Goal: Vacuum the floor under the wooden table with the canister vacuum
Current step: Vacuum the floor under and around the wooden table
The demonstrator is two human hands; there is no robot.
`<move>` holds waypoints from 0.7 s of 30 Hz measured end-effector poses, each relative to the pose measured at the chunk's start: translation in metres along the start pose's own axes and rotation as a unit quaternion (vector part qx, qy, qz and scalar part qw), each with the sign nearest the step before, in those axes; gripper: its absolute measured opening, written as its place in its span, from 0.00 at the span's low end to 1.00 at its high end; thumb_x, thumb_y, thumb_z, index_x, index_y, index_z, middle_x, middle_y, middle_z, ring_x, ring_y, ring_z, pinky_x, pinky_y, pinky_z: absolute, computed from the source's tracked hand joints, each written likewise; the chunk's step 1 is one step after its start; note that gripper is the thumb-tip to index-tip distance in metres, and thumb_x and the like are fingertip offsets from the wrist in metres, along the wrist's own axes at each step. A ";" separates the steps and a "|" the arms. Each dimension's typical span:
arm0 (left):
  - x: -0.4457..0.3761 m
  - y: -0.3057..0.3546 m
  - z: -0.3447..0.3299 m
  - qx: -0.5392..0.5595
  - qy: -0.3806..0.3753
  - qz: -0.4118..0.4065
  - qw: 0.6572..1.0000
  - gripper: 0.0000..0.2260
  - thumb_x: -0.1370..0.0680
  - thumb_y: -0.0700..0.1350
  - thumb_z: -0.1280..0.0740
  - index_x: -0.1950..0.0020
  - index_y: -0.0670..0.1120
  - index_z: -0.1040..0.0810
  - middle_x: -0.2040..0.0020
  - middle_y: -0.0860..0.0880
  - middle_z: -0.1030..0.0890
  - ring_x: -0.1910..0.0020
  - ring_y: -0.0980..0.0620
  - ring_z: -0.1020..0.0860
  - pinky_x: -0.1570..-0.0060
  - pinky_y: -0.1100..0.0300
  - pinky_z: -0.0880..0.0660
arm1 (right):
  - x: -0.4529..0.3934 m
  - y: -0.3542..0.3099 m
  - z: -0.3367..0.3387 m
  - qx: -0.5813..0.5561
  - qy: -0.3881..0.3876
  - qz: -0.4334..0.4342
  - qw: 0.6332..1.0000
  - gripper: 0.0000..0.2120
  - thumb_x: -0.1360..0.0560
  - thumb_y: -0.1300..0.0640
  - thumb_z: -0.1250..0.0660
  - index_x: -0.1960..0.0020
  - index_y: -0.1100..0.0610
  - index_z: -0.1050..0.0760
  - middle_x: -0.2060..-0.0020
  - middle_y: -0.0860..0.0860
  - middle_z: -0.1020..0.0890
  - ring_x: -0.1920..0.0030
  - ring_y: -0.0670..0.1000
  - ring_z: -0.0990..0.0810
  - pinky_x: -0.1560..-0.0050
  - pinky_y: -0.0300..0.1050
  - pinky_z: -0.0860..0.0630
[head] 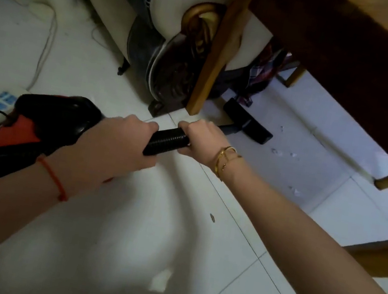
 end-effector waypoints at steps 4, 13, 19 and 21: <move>-0.019 0.006 -0.003 -0.017 -0.003 -0.029 0.999 0.11 0.26 0.53 0.34 0.49 0.49 0.27 0.64 0.50 0.28 0.65 0.48 0.26 0.64 0.58 0.31 | -0.002 0.017 -0.005 0.004 0.033 -0.020 0.999 0.09 0.29 0.53 0.32 0.52 0.54 0.28 0.62 0.49 0.27 0.61 0.52 0.26 0.62 0.44 0.32; -0.022 0.007 0.031 -0.087 0.056 -0.053 0.993 0.12 0.27 0.55 0.34 0.47 0.52 0.26 0.65 0.51 0.27 0.68 0.51 0.26 0.73 0.59 0.36 | -0.001 0.018 0.003 -0.003 0.171 -0.055 0.984 0.13 0.28 0.49 0.34 0.49 0.54 0.31 0.59 0.50 0.23 0.62 0.53 0.22 0.64 0.48 0.24; -0.030 0.007 0.050 -0.065 0.106 -0.079 0.989 0.12 0.28 0.56 0.33 0.51 0.51 0.26 0.67 0.50 0.26 0.67 0.48 0.24 0.69 0.56 0.28 | -0.007 0.021 0.020 -0.026 0.202 -0.096 0.974 0.14 0.28 0.48 0.32 0.50 0.56 0.30 0.64 0.47 0.26 0.63 0.51 0.22 0.66 0.41 0.33; -0.035 0.013 0.048 -0.071 0.110 -0.090 0.987 0.12 0.27 0.56 0.33 0.50 0.51 0.26 0.68 0.51 0.28 0.68 0.48 0.26 0.69 0.57 0.30 | -0.006 0.029 0.019 -0.030 0.205 -0.103 0.973 0.16 0.28 0.46 0.31 0.50 0.56 0.30 0.62 0.49 0.23 0.61 0.52 0.20 0.66 0.42 0.30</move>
Point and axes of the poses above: each hand's wrist, its own x-axis away from the middle knuckle, its own z-axis out of the back of the hand, y = z × x, the point moved 3 cm from there along -x, towards the middle knuckle
